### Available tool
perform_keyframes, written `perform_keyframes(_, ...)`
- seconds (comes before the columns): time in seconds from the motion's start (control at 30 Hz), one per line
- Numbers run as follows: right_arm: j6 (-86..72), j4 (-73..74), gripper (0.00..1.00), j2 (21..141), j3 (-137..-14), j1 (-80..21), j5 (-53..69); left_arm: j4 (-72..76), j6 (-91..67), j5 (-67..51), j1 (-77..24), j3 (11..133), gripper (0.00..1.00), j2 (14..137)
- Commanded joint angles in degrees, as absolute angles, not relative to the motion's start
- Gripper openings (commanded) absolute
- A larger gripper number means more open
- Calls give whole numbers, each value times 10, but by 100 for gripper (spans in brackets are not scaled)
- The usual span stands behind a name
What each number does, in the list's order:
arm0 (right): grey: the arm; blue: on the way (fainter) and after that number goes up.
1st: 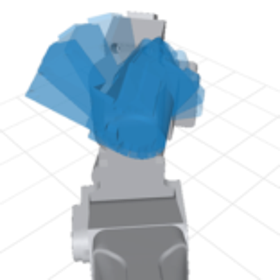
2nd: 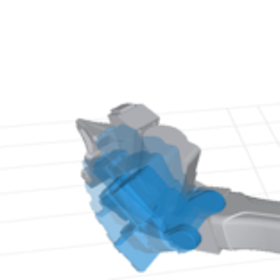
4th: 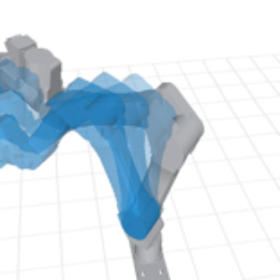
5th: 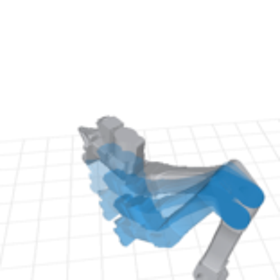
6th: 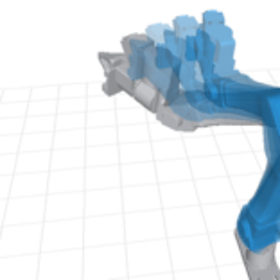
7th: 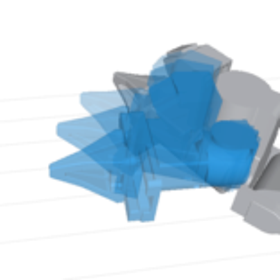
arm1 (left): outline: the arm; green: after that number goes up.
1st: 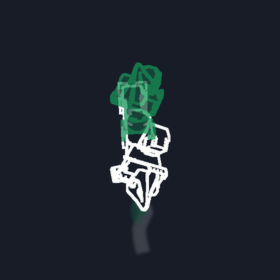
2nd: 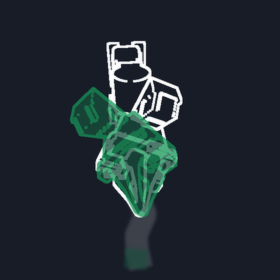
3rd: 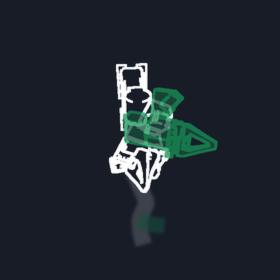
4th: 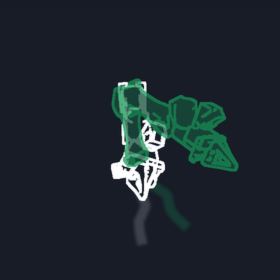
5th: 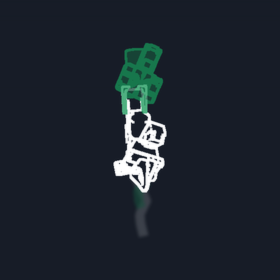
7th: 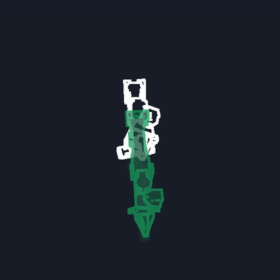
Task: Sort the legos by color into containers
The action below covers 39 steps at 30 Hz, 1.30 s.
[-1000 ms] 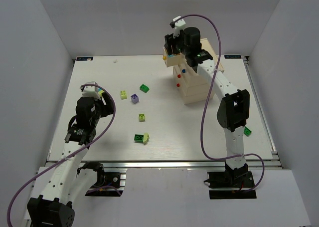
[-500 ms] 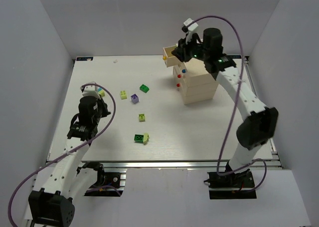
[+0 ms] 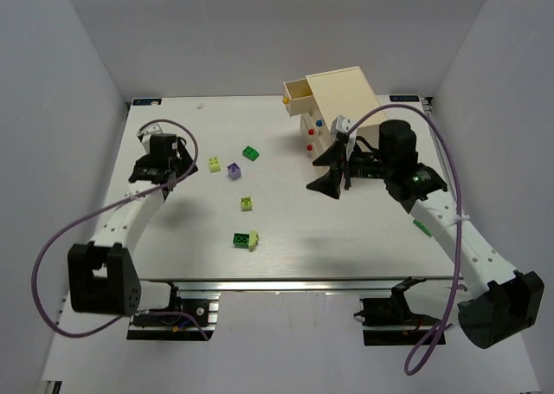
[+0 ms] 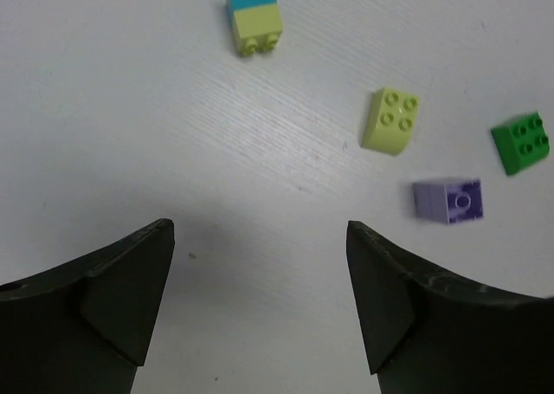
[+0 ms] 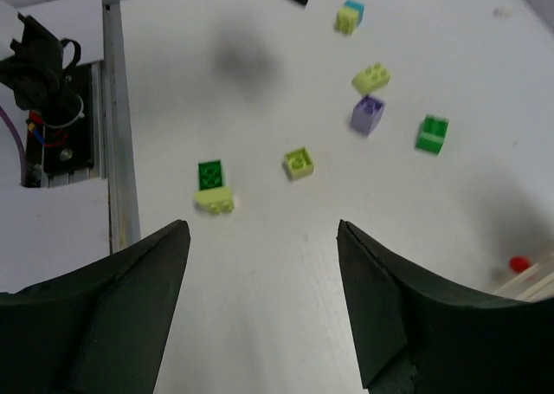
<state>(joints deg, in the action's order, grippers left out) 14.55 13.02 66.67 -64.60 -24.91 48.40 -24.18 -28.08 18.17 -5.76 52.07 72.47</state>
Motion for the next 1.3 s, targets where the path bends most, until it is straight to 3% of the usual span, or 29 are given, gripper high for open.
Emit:
perform_keyframes(0.0, 138, 103, 75, 624, -612, -243, 460, -280, -319, 213, -40, 589, 90, 788)
perform_keyframes(0.27, 148, 84, 74, 587, -569, -229, 439, -318, -355, 192, 21, 739, 92, 968)
perform_keyframes(0.47, 152, 92, 74, 574, -574, -221, 404, -353, -359, 173, 33, 836, 92, 1039)
perform_keyframes(0.77, 117, 72, 65, 580, -570, -200, 372, -336, -334, 169, 39, 816, 90, 1030)
perform_keyframes(0.8, 115, 73, 65, 580, -571, -200, 365, -333, -330, 149, 39, 810, 87, 1028)
perform_keyframes(0.87, 106, 72, 63, 577, -581, -195, 315, -295, -306, 94, 39, 790, 67, 1000)
perform_keyframes(0.9, 99, 68, 62, 576, -583, -193, 286, -267, -292, 2, 39, 774, 51, 985)
perform_keyframes(0.93, 91, 63, 60, 576, -588, -189, 262, -211, -274, -59, 39, 737, 27, 948)
perform_keyframes(0.97, 84, 61, 59, 576, -591, -188, 223, -191, -272, -100, 32, 722, 18, 932)
perform_keyframes(1.13, 54, 49, 54, 577, -594, -175, 165, -118, -265, -278, 20, 693, 12, 865)
perform_keyframes(1.27, 37, 34, 53, 579, -587, -160, 149, -110, -235, -355, 15, 686, 25, 839)
